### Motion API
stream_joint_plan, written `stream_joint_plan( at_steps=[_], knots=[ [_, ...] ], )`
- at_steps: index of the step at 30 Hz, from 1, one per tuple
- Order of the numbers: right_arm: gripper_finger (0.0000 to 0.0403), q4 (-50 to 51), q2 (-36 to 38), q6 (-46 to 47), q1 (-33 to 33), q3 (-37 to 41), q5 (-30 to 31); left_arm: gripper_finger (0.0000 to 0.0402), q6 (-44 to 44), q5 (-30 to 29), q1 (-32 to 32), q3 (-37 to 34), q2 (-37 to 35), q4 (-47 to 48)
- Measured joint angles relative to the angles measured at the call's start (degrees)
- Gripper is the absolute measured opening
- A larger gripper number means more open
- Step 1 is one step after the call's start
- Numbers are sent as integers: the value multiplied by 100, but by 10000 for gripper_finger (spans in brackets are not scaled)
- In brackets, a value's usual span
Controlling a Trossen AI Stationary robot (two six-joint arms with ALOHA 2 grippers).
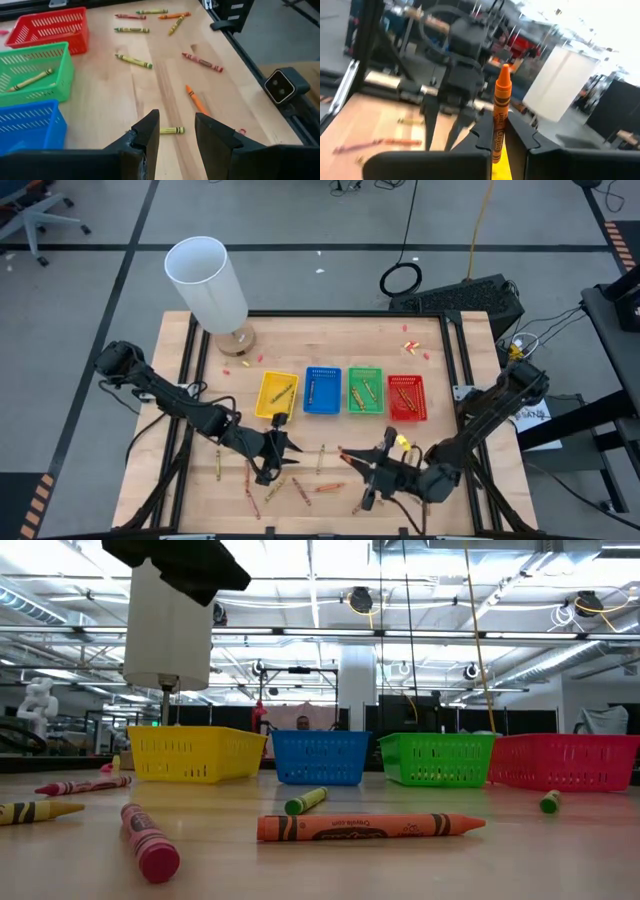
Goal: Sort crayons
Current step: Put the orange crayon into the red bin
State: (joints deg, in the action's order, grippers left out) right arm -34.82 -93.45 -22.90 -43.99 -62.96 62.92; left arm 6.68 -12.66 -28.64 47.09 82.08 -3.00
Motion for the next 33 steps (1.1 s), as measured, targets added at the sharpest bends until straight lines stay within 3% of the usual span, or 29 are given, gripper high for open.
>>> stream_joint_plan(
  at_steps=[6, 16, 23, 33],
  knots=[
    [13, 1944, 322, 1851, -2, 2, -22, 125, -106, -49, 13, -2, 0, 60],
    [13, 3047, 319, 4110, 0, 2, -398, 125, -37, -112, 11, -2, 0, 32],
    [13, 3428, 320, 5088, 0, 2, -791, 125, 187, -112, 11, -2, 2, -33],
    [13, 3481, 292, 5592, 9, 2, -927, 125, 163, -112, 11, -2, 2, -262]
  ],
)
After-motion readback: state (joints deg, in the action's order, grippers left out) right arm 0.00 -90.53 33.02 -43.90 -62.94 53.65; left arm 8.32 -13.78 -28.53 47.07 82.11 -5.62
